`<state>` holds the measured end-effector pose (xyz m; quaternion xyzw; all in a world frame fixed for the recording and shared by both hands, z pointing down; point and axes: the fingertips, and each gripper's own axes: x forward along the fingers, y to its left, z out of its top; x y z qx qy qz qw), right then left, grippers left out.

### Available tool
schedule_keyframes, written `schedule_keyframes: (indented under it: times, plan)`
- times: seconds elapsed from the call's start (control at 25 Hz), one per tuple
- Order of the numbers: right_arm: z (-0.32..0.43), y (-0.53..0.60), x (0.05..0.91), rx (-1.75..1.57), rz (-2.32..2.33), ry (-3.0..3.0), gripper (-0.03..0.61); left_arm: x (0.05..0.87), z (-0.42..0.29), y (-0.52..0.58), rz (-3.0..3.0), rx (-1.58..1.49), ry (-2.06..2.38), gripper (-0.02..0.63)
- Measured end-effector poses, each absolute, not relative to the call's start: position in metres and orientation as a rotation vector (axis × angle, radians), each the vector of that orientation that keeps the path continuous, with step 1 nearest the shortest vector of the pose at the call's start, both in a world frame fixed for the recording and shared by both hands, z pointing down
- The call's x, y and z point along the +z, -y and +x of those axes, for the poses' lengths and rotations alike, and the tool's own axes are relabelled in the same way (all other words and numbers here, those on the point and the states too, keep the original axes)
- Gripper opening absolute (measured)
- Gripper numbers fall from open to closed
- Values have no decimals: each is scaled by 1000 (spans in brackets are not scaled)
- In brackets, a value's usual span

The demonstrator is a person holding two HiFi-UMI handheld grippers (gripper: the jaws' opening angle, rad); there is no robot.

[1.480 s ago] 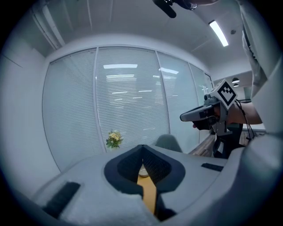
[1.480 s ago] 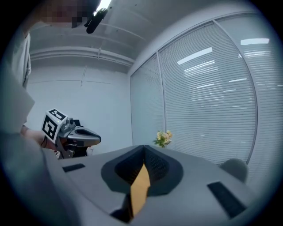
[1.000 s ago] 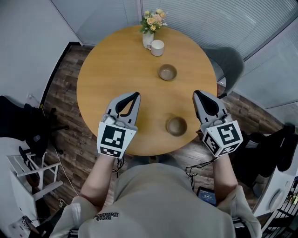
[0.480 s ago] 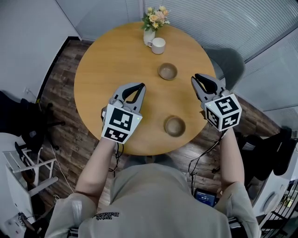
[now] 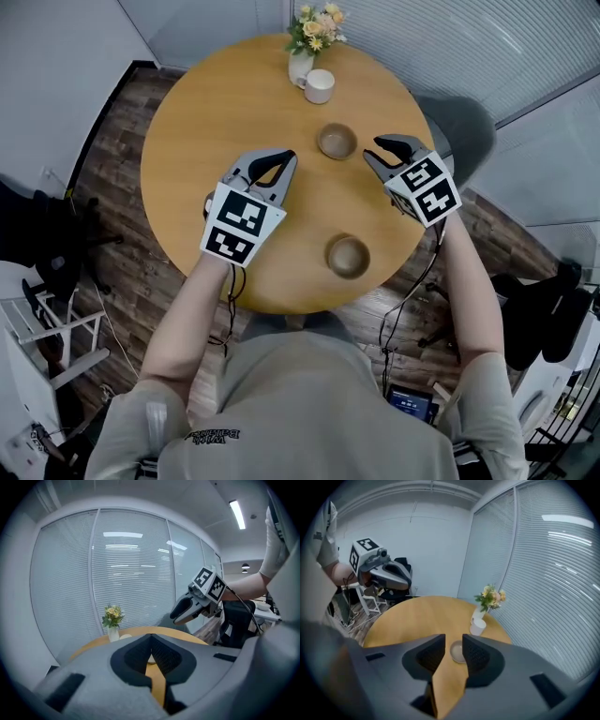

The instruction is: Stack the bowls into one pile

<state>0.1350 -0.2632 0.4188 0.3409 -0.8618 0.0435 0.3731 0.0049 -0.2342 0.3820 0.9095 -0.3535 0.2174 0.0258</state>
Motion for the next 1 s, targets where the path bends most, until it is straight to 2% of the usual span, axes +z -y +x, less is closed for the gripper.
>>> schedule_keyframes:
  times: [1.0]
  plan:
    - [118,298,593,153,534,1944,114,508,23,267,2675,878,958,20]
